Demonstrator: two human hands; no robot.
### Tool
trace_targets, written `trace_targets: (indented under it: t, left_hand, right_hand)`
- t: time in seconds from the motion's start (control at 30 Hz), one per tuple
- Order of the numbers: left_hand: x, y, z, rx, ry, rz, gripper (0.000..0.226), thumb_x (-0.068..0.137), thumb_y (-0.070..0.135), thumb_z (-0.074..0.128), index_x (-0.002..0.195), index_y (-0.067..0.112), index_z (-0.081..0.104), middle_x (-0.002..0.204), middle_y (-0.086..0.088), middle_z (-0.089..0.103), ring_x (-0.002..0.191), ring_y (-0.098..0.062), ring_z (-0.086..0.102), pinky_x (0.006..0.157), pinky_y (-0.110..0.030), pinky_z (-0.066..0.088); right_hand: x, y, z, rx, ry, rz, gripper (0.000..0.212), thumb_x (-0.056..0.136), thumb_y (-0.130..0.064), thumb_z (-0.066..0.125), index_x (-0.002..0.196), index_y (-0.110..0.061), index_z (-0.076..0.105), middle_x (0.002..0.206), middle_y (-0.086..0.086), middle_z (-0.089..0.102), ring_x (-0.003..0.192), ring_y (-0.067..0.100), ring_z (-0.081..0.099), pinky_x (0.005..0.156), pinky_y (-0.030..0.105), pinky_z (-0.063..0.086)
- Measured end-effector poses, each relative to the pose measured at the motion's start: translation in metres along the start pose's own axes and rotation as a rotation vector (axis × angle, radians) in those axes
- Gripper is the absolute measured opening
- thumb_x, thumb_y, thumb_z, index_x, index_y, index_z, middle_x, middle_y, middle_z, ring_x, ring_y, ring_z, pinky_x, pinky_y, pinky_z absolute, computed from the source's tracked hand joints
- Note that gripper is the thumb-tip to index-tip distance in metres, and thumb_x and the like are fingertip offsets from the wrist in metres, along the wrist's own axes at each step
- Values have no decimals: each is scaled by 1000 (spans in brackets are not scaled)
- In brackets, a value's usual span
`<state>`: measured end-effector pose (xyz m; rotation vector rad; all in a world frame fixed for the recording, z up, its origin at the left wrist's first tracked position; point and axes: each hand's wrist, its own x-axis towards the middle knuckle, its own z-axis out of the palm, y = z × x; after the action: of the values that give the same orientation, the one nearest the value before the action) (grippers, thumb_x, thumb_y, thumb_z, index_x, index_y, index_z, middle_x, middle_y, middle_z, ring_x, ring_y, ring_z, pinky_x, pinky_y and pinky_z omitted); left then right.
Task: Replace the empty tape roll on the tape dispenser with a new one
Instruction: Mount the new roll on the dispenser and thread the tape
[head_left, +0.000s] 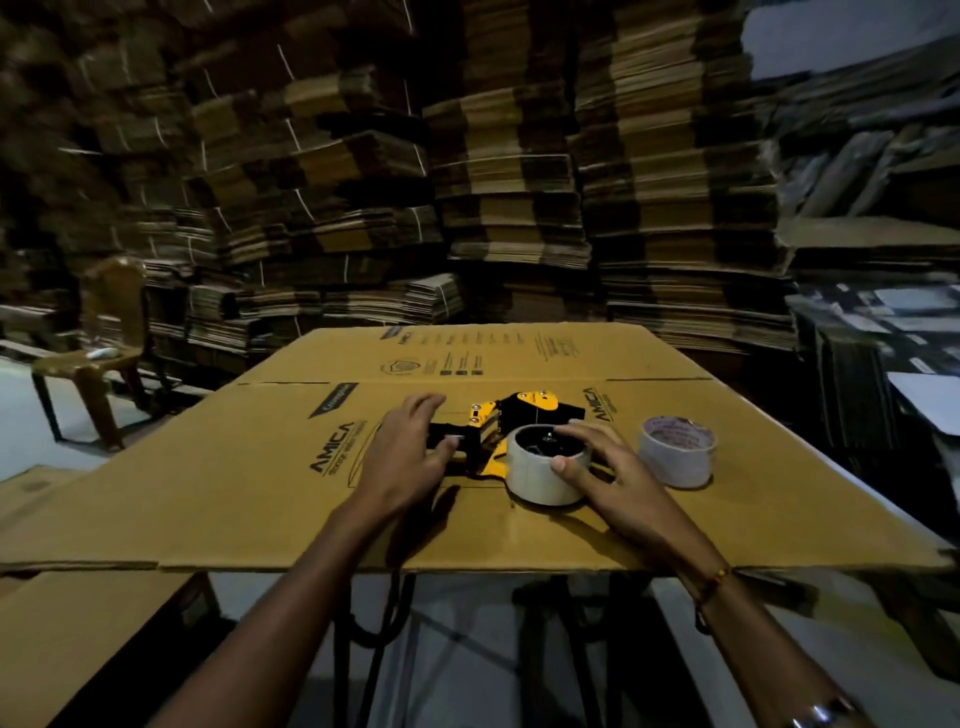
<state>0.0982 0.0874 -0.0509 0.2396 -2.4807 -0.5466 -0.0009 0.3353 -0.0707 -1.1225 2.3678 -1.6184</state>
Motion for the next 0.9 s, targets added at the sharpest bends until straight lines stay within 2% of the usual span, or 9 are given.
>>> trace_targets:
  t: [0.1,0.2,0.33,0.43,0.57,0.63,0.77,0.9]
  left_hand:
    - [6,-16,-2,199,-198,-1,59,100,40,51,153,23,33,155,-1,40,142,-21,32,117,-41,28]
    - [1,-21,2,294,-162,59,52,101,40,48,150,25,38,151,1,44,139,-21,35,114,-39,30]
    - [-6,-14,1,367,-79,105,46,100,39,50,143,24,46,138,0,53,126,-20,43,105,-34,35]
    - [-13,-5,-6,426,-105,113,44,99,44,49,139,25,47,130,0,54,119,-20,44,100,-33,38]
    - [-27,17,-23,500,-183,122,46,98,52,45,135,25,46,126,-1,55,115,-20,47,95,-34,41]
    - [-36,32,-29,481,-220,121,46,98,54,45,132,24,46,124,0,55,115,-21,49,91,-34,43]
    - [-52,56,-32,343,-283,63,40,97,50,48,124,21,47,119,-3,57,107,-25,56,83,-36,46]
    - [-62,69,-26,273,-309,0,36,96,48,47,119,20,46,114,-9,62,100,-32,59,75,-39,43]
  right_hand:
    - [0,3,0,8,-3,-1,44,90,-51,60,132,-38,59,149,-16,39,138,12,40,110,43,44]
    - [1,5,1,2,10,-6,42,90,-51,59,130,-40,60,148,-17,40,137,10,40,109,40,44]
    - [4,9,1,-10,51,-9,39,94,-45,59,133,-37,59,148,-15,42,135,8,41,105,33,45]
    - [5,10,2,-8,64,-15,39,97,-40,58,135,-34,58,147,-16,42,134,7,41,104,29,44]
    - [5,10,1,-4,68,-9,40,98,-38,56,138,-32,56,145,-18,41,134,6,40,108,34,43]
    - [7,10,1,-22,81,-9,41,98,-38,55,138,-30,57,149,-13,40,136,9,39,108,35,43]
    - [13,10,2,-93,113,-20,43,98,-39,55,139,-27,56,151,-9,39,135,7,38,100,25,38]
    - [20,14,0,-103,102,-20,44,98,-41,54,139,-26,56,153,-6,38,135,10,37,101,26,38]
